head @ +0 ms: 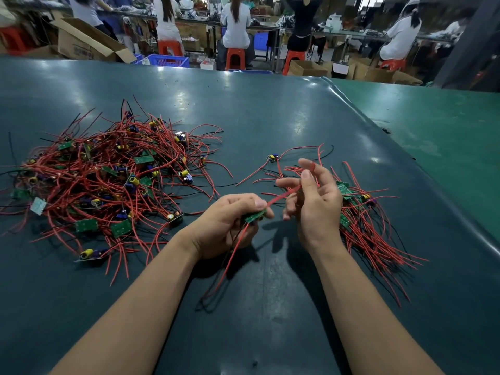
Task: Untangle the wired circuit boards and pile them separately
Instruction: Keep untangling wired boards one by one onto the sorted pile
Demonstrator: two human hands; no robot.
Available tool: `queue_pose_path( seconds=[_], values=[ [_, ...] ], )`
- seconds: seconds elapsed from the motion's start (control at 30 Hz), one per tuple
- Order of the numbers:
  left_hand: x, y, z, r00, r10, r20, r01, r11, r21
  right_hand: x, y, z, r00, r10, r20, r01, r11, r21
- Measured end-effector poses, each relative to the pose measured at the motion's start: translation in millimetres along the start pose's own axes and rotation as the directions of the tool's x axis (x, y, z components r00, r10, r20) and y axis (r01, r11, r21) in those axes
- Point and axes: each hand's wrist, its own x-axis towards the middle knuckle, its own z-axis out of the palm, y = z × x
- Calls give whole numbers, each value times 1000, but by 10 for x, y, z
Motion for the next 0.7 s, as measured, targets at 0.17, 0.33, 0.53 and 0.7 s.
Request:
queue_pose_path(
  seconds=[0.17,0.33,0.53,0.7],
  values=[
    [74,-49,22,968,145,-204,-152,988,-18,-97,-45,33,920,350,174,-321,931,-176],
    [50,-77,86,969,159,-189,-148,987,70,-236,-44,46,809,440,389,-316,885,-342],
    [64,-27,-21,825,379,-420,-332,925,183,-225,-70,85,970,54,238,16,959,-282],
    [31,-53,-193,340,749,-569,-272,658,702,-103,-206,5,957,-129,-259,148,988,54]
  ],
)
